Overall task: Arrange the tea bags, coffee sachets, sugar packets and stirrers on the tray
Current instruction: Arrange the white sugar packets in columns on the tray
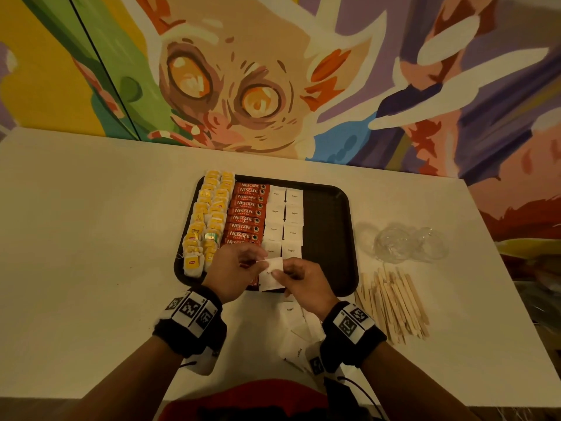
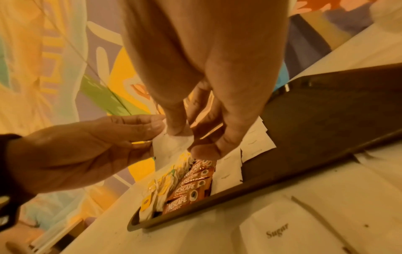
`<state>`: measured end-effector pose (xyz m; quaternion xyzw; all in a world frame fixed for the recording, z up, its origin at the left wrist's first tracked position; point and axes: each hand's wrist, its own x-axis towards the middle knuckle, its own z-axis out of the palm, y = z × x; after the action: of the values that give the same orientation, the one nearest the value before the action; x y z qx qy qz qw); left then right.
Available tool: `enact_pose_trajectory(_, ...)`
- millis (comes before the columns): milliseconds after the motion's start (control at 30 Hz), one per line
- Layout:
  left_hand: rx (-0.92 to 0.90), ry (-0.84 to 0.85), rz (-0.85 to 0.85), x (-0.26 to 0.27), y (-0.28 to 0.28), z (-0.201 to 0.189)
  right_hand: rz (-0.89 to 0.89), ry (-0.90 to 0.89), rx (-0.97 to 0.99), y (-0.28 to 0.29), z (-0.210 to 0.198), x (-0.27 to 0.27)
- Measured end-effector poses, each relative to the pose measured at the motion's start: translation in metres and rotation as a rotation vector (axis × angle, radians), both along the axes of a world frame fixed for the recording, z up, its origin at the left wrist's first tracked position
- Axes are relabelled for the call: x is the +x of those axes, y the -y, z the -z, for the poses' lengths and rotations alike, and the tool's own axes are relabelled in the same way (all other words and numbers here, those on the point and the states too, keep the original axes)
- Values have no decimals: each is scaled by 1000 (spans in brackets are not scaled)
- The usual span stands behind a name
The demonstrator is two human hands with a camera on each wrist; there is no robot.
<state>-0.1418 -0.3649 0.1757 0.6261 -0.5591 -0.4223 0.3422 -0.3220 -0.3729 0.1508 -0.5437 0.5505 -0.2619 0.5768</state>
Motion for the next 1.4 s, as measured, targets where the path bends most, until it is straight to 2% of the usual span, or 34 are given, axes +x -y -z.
enact_pose_trajectory(133, 10, -27, -37, -5, -1, 4, -15, -32, 24, 1, 3, -4)
enact_pose_trajectory(267, 15, -10, -34, -5, -6, 10, 90, -72, 53, 11, 7, -15)
enact_pose_trajectory(500, 168, 47, 95, -2, -21, 31, 239, -371, 67, 31, 32, -38)
enact_pose_trajectory(733, 194, 45, 173, -5, -32, 30, 174, -446, 154, 38, 34, -32)
enact_pose_trajectory(933, 195, 67, 161, -2, -34, 30, 107, -537, 182, 40, 35, -27)
enact_pose_trajectory(1200, 212, 57, 203, -5, -36, 29, 117, -600, 176, 39, 33, -28)
enact_pose_trajectory(1400, 229, 160, 294, -15, -39, 28, 135, -519, 67, 21, 22, -40)
